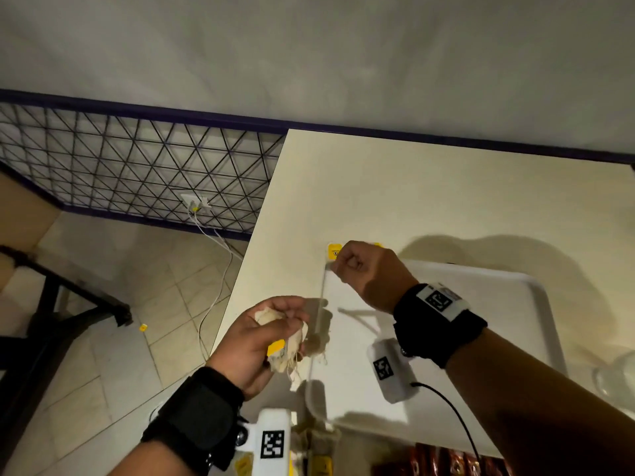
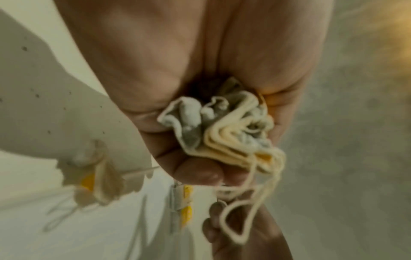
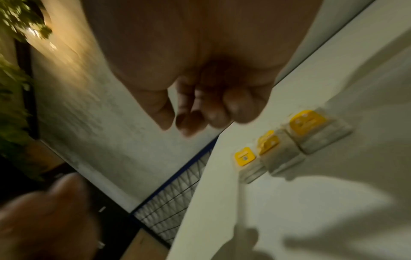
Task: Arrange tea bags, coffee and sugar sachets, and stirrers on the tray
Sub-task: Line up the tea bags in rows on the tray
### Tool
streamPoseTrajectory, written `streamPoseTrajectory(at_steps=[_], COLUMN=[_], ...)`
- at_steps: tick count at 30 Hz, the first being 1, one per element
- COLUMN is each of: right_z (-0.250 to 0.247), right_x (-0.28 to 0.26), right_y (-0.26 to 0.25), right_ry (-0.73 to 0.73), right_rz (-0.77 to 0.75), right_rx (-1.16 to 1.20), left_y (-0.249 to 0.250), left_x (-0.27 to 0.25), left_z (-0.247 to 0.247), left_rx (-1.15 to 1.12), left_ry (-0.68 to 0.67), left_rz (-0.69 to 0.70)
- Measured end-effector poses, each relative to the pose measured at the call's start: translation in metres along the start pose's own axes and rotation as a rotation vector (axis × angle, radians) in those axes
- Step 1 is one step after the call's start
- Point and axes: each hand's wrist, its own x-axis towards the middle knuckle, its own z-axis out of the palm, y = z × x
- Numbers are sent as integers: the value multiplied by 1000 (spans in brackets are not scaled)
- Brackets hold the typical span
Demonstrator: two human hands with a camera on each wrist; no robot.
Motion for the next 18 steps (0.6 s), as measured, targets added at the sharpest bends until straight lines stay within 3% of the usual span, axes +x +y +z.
streamPoseTrajectory(at_steps=[2, 6, 8, 11, 13, 16, 18], right_z=[3, 5, 7, 11, 12, 21, 35], right_x=[-16, -37, -45, -51, -52, -50, -51], right_y=[-8, -9, -7, -7, -6, 4, 9], right_ry=[-185, -391, -370, -192, -131, -403, -520], right_rz=[23, -45, -50, -66, -111, -132, -154], right_rx=[93, 118, 99, 87, -102, -493, -615], left_y=[2, 8, 12, 18, 19, 14, 10], left_x=[0, -1, -4, -8, -10, -13, -18], left_z=[6, 15, 17, 16, 12, 2, -5], left_rx=[-104, -191, -202, -210, -231, -228, -211], left_ry=[-26, -58, -56, -7, 71, 180, 213], left_rz=[3, 20, 40, 74, 87, 92, 87])
